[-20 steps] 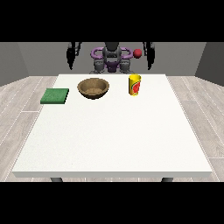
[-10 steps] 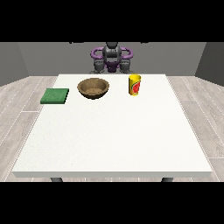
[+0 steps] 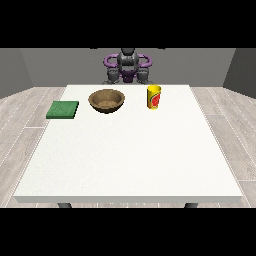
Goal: Pick the cup and pour the ball into the bowl, then pick the bowl and place it on the pad
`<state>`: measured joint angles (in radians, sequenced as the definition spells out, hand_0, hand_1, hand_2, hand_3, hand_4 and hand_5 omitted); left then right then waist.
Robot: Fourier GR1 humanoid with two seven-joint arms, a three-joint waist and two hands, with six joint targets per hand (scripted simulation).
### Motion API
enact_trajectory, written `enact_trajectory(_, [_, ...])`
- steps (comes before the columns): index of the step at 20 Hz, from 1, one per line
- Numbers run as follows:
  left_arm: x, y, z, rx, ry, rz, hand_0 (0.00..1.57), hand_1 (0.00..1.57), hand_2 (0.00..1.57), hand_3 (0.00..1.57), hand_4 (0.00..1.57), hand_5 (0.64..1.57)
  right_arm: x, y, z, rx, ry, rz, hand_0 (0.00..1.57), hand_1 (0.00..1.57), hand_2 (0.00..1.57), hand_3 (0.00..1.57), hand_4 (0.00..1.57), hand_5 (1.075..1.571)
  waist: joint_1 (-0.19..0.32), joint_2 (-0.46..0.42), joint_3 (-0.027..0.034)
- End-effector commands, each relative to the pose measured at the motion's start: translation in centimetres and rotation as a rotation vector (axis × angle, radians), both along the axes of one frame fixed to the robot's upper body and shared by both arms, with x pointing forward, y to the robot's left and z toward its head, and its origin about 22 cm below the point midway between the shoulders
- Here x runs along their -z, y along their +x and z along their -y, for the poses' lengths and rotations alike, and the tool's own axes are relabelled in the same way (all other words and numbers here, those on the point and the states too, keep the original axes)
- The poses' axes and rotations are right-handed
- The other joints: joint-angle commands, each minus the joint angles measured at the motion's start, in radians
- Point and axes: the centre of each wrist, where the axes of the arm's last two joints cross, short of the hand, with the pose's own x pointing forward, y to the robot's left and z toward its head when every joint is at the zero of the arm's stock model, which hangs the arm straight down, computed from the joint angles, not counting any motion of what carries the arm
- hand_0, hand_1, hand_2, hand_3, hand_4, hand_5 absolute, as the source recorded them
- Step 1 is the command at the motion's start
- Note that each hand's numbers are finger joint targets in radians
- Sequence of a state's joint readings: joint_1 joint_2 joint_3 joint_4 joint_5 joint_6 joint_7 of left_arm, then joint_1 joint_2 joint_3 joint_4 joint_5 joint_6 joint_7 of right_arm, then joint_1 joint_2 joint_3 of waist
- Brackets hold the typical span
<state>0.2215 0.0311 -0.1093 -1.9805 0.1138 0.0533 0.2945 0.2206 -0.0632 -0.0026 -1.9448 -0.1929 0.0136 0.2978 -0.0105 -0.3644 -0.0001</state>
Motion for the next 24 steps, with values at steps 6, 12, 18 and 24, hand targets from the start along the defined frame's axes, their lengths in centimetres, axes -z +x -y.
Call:
enact_trajectory(6, [3.2,1.7,0.1,-0.013,0.051,0.249,0.0,0.0,0.0,0.0,0.0,1.527,1.7,0.3,2.1,-0.024,0.008,0.236,0.0,0.0,0.0,0.0,0.4,1.571,-0.035,0.275,0.0001])
enact_trajectory(12, [3.8,4.7,0.8,-0.022,0.128,0.434,0.0,0.0,0.0,0.0,0.0,1.501,3.1,2.6,6.1,-0.018,0.006,0.376,0.0,0.0,0.0,0.0,0.35,1.571,-0.033,0.446,0.0007])
enact_trajectory(18, [6.4,7.4,2.2,-0.067,0.172,0.423,0.0,0.0,0.0,0.0,0.0,1.494,3.8,3.6,5.9,-0.065,-0.001,0.367,0.0,0.0,0.0,0.0,0.28,1.571,-0.063,0.458,0.0])
enact_trajectory(24, [8.6,9.4,-0.3,-0.098,0.201,0.433,0.0,0.0,0.0,0.0,0.0,1.473,3.8,3.7,9.3,-0.077,-0.023,0.417,0.0,0.0,0.0,0.0,0.23,1.571,-0.091,0.488,-0.0001])
